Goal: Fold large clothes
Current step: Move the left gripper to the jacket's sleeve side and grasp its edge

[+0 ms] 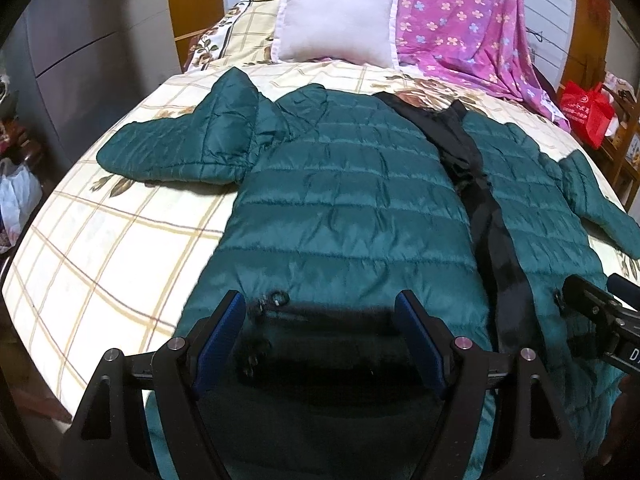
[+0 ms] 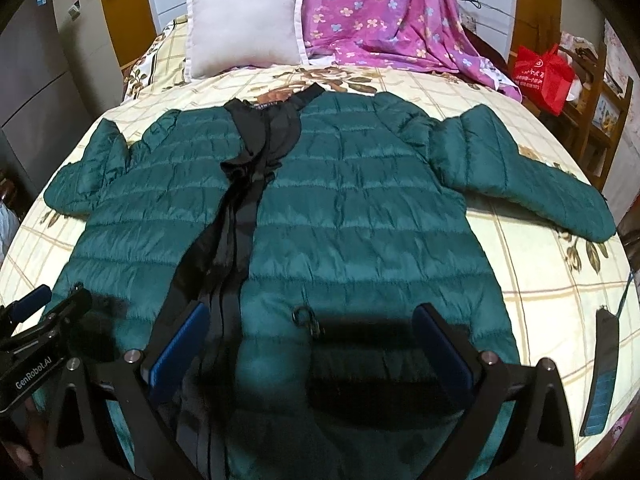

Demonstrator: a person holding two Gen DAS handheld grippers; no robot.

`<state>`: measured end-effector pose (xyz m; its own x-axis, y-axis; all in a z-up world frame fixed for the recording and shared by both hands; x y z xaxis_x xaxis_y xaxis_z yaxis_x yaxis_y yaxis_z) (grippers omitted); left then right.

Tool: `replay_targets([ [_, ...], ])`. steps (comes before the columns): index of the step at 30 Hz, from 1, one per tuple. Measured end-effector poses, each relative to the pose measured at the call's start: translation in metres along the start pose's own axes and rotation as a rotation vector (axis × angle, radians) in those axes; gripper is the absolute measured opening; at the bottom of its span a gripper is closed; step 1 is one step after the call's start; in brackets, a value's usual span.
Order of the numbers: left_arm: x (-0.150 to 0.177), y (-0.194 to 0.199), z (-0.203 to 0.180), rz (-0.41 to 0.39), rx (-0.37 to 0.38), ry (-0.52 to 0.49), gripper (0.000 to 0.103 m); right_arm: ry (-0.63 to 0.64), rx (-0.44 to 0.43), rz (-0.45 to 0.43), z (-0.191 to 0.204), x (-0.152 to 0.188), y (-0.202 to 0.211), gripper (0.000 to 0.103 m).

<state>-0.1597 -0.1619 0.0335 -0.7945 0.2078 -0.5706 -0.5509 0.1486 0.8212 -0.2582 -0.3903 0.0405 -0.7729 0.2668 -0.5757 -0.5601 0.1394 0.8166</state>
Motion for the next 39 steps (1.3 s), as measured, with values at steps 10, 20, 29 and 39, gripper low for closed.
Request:
replay_targets([
  [10,-0.032,-0.011,0.012,-0.012,-0.011,0.034,0.054,0.026,-0.012,-0.012,0.015,-0.031,-0.012,0.103],
  [20,-0.063,-0.025,0.020,-0.031,-0.032,0.036,0.054,0.026,-0.043,-0.014,0.030,-0.060,-0.028,0.103],
  [29,-0.082,-0.044,0.025,-0.028,-0.034,0.048,0.054,-0.030,-0.062,-0.003,0.032,-0.080,-0.055,0.103],
  [39,-0.098,-0.063,0.038,-0.032,-0.051,0.069,0.054,-0.040,-0.058,0.024,0.035,-0.092,-0.083,0.103],
])
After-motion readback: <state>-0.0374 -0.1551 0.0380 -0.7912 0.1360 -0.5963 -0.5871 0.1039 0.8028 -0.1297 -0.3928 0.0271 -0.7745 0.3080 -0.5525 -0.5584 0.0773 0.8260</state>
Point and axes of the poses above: each gripper's, at about its wrist camera, not at the fingertips, and y roughly against the way its jaws point, z to its left, x to its underside, the point moved 4 cm from there along -y, roughly the way its jaws point, and after that the axes turned 3 degrees about z, right-handed, at the moved point
